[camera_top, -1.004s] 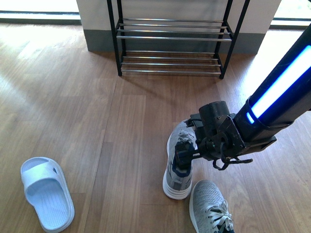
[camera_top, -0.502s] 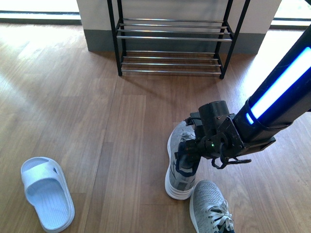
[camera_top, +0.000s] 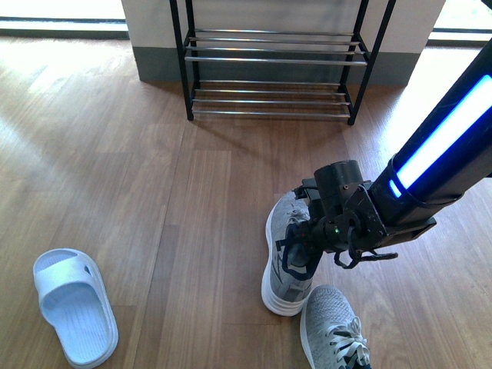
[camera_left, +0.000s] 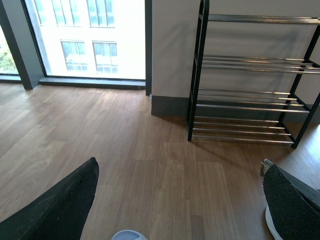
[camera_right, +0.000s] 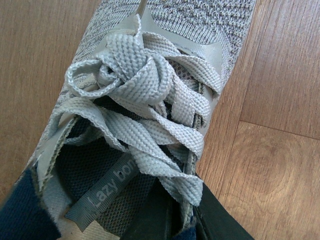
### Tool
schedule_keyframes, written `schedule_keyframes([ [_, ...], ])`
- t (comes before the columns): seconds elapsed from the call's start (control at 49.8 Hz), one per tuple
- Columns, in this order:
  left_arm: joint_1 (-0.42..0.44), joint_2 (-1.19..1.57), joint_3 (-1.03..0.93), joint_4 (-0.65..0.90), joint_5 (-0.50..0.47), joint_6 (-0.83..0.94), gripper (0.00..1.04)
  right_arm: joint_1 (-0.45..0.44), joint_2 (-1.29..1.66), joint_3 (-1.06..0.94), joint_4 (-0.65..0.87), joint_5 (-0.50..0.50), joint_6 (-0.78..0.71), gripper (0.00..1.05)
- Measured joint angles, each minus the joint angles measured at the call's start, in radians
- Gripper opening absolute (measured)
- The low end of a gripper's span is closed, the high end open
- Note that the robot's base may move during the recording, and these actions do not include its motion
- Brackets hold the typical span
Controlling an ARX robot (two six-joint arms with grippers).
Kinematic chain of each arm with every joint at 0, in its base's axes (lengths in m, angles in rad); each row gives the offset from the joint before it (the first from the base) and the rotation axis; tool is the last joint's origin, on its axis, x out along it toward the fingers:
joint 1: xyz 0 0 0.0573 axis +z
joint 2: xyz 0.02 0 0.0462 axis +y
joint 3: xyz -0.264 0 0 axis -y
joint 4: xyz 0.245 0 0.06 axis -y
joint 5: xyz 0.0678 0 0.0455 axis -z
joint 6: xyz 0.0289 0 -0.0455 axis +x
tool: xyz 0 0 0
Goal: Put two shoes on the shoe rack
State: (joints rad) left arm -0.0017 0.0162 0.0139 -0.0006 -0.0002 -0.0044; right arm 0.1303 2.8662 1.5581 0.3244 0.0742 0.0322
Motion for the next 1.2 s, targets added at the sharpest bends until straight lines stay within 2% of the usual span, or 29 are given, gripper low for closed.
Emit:
schedule_keyframes([
  [0.542,0.0,0.0,0.0,0.0,0.0,0.0,0.95,0.002,0.0,-0.003,-0.013,-0.015,0.009,0.02],
  [0.843,0.0,0.0,0.0,0.0,0.0,0.0,0.95,-0.002,-0.071,-0.109,0.0,-0.059,0.055,0.02],
  [1.044,0.0,0.0,0.0,0.0,0.0,0.0,0.95,-0.01,-0.235,-0.227,0.024,-0.1,0.057,0.02],
  [1.205,0.0,0.0,0.0,0.0,0.0,0.0,0.95,-0.05,-0.467,-0.373,0.08,-0.148,0.005,0.02],
])
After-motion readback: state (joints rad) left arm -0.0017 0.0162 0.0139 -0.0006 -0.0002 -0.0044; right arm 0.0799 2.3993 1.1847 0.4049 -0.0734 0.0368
